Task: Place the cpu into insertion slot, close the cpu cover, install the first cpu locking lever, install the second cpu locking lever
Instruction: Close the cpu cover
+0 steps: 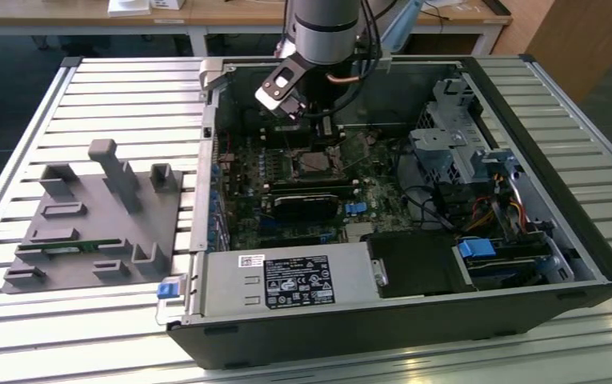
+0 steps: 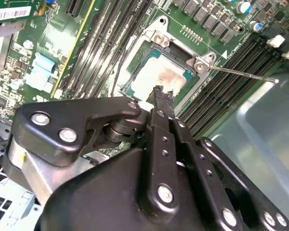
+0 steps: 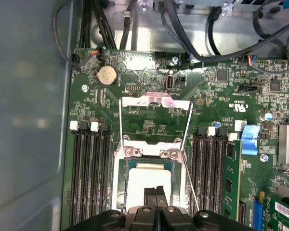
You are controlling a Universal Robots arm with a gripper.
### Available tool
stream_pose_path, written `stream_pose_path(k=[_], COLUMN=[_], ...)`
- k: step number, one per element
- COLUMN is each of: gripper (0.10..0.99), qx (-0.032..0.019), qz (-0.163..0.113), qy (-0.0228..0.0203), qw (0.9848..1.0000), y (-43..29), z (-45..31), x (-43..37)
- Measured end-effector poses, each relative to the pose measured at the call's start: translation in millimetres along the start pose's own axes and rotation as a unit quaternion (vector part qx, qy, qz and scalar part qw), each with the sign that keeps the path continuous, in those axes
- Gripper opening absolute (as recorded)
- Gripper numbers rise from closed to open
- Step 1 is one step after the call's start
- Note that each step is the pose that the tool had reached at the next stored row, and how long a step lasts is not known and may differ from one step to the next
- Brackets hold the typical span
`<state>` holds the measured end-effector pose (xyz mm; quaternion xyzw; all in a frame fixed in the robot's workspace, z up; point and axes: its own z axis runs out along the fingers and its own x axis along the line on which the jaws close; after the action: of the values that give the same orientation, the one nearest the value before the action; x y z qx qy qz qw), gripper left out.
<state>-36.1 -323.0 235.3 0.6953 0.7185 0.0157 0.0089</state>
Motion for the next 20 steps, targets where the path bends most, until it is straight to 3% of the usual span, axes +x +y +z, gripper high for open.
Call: stream_pose_path(k=[9, 15, 20], gripper=[0.106, 0.106, 0.106], qx=[0.0000, 0.0000, 0.0000], qz=[0.001, 0.001, 0.001], qy=[0.0001, 0.0001, 0.0001], qw=[1.0000, 1.0000, 1.0000], y=[0.0, 7.2, 7.5], z=[0.1, 0.6, -4.6], x=[-5.7, -6.0, -5.9])
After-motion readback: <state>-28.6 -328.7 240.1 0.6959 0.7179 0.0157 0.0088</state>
